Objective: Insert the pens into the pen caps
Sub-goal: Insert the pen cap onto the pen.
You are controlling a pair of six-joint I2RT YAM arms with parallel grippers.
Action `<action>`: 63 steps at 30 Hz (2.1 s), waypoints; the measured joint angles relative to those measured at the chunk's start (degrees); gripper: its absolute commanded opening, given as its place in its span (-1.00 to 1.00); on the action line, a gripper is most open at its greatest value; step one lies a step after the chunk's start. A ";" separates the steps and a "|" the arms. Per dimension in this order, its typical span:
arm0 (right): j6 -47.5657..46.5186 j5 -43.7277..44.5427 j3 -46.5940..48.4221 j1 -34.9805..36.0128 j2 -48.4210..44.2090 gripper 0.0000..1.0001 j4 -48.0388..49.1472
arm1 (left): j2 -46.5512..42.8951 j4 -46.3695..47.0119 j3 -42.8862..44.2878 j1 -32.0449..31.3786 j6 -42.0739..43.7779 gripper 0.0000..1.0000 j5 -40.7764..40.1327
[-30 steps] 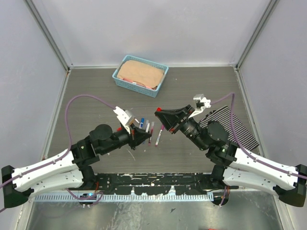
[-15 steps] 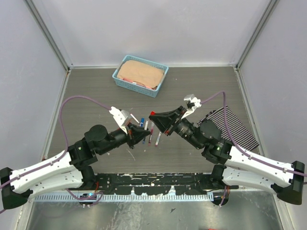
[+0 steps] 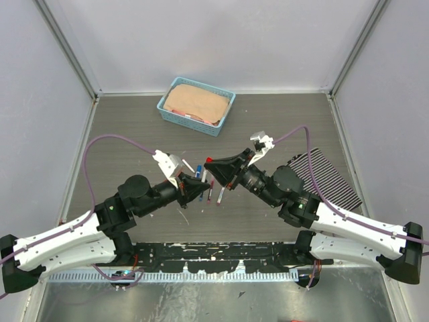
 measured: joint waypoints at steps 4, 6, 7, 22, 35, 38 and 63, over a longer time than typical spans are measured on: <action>0.37 -0.24 0.04 0.00 0.00 -0.99 0.00 | 0.00 0.00 0.00 -0.02 0.09 -1.00 0.22; 0.48 -0.24 0.04 0.00 -0.02 -0.99 0.00 | 0.00 0.00 -0.02 -0.04 0.11 -1.00 0.22; 0.55 -0.24 0.04 0.00 -0.02 -0.99 0.00 | 0.00 0.00 -0.02 -0.04 0.11 -1.00 0.22; 0.98 -0.39 0.04 0.00 0.02 -0.99 -1.27 | 0.00 -0.02 -0.02 -0.04 0.26 -1.00 0.22; 1.44 -1.11 0.04 0.00 0.20 -0.99 -2.62 | 0.22 -0.02 -0.02 -0.15 -0.04 -1.00 0.00; 1.42 -1.25 0.04 -0.07 0.79 -0.99 -2.21 | 0.22 -0.04 -0.04 -0.15 -0.85 -1.00 -0.57; -4.48 -3.56 6.75 0.00 -1.14 0.34 -14.91 | -3.41 0.66 -0.02 -0.24 -1.05 -1.00 -4.76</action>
